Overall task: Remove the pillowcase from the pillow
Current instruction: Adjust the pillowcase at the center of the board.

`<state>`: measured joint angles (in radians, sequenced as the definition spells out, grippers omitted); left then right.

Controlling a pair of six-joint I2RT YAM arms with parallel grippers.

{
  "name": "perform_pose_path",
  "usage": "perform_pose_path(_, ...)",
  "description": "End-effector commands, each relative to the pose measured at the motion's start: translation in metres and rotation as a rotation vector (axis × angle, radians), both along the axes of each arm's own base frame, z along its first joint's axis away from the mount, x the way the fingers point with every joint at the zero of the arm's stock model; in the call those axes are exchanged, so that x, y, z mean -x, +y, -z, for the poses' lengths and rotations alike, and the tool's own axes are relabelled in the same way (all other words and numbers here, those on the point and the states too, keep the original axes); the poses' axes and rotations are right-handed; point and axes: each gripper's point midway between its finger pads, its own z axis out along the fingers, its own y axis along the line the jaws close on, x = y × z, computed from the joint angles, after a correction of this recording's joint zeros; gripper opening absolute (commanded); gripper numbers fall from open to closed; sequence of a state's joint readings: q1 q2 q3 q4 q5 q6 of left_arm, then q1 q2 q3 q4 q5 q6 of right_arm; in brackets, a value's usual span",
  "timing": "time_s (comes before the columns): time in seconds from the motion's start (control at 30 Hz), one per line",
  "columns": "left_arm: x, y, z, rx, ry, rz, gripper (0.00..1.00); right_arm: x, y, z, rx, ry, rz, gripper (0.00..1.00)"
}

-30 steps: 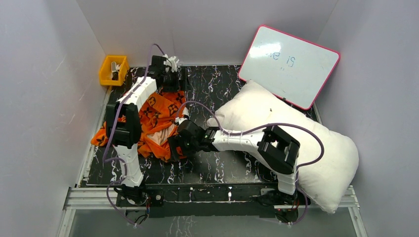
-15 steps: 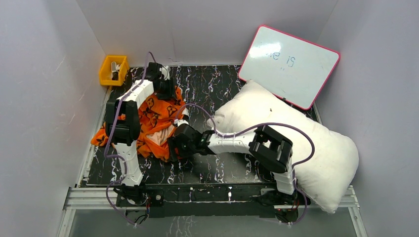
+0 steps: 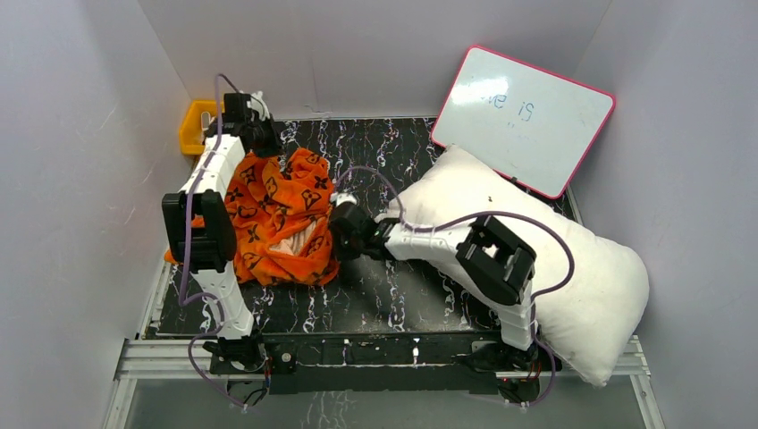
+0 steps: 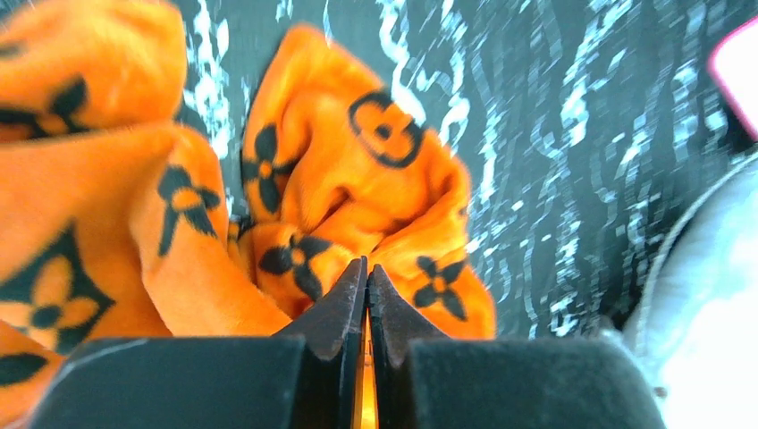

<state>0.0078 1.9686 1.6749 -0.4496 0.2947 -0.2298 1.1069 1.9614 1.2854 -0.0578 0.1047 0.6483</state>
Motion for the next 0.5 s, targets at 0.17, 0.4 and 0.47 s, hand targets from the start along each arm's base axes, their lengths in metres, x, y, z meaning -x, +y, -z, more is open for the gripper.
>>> perform_pose_path(0.17, -0.039, -0.013, -0.194, 0.169, -0.412, 0.021, 0.00, -0.187, -0.069, -0.201, -0.150, -0.409, 0.216, 0.00)
perform_pose_path(0.4, -0.033, -0.017, -0.268, 0.204, -0.532, 0.027, 0.00, -0.219, -0.069, -0.339, -0.260, -0.641, 0.121, 0.00)
perform_pose_path(0.47, -0.019, -0.013, -0.269, 0.172, -0.536, 0.014, 0.00, -0.204, -0.066, -0.347, -0.286, -0.635, 0.046, 0.00)
